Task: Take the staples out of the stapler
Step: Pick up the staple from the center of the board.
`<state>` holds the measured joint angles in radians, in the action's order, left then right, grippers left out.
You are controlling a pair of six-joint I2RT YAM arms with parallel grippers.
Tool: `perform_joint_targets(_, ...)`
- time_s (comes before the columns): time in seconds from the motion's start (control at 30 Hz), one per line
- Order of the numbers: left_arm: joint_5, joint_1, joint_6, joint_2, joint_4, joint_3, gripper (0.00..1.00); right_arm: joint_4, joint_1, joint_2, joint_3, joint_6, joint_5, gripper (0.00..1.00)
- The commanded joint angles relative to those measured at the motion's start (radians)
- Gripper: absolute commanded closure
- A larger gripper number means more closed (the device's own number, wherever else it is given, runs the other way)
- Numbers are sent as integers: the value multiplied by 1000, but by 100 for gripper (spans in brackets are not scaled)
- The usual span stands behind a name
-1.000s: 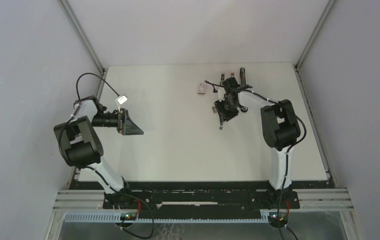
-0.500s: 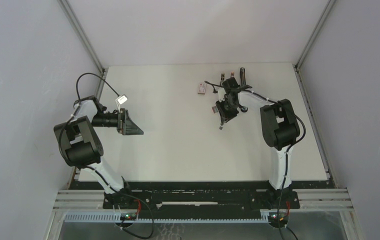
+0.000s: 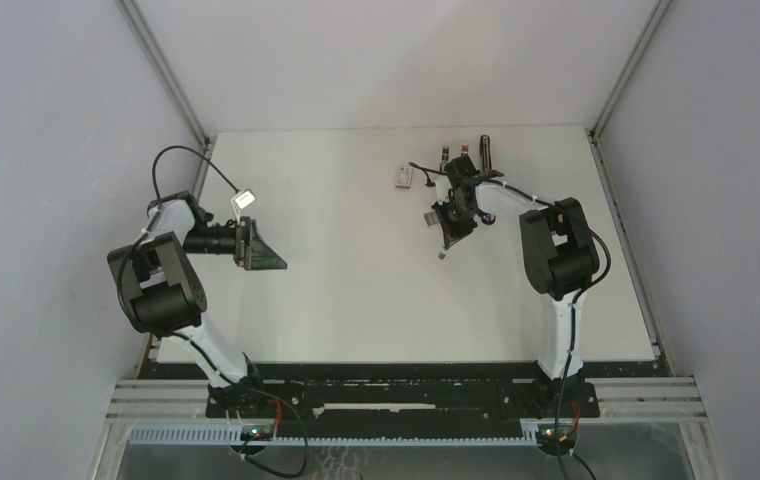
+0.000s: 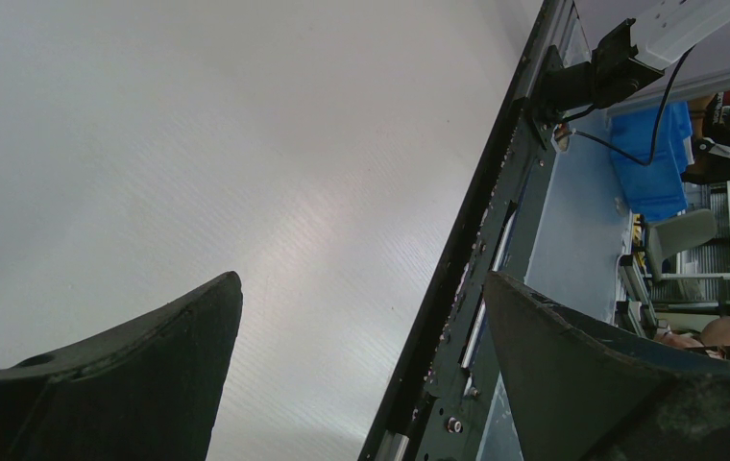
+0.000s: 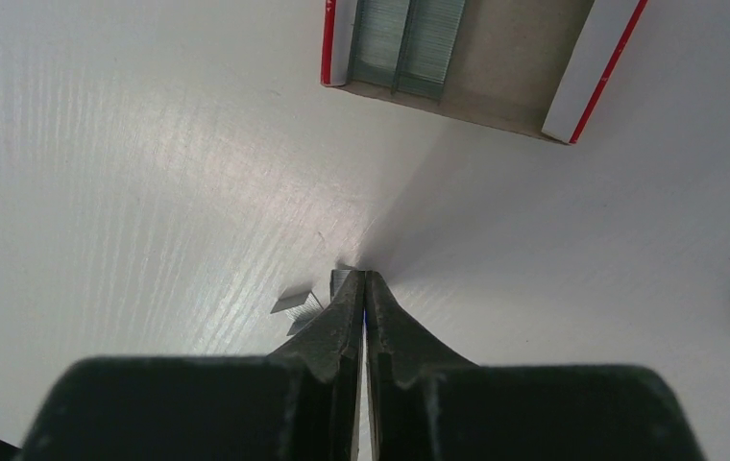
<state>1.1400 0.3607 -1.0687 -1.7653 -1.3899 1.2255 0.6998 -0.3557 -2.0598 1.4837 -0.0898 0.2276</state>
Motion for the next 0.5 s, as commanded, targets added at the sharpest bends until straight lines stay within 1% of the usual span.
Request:
perform_joint_targets(0.0, 29, 8, -29, 12, -11, 55, 0, -5, -4, -6, 32, -5, 6, 100)
perform_joint_targets(0.23, 29, 8, -28, 9, -10, 57, 0, 2, -5, 5, 58, -14, -4, 100)
perform_joint_targets(0.47, 30, 8, -28, 4, -11, 58, 0, 16, -6, 13, 143, -24, -47, 100)
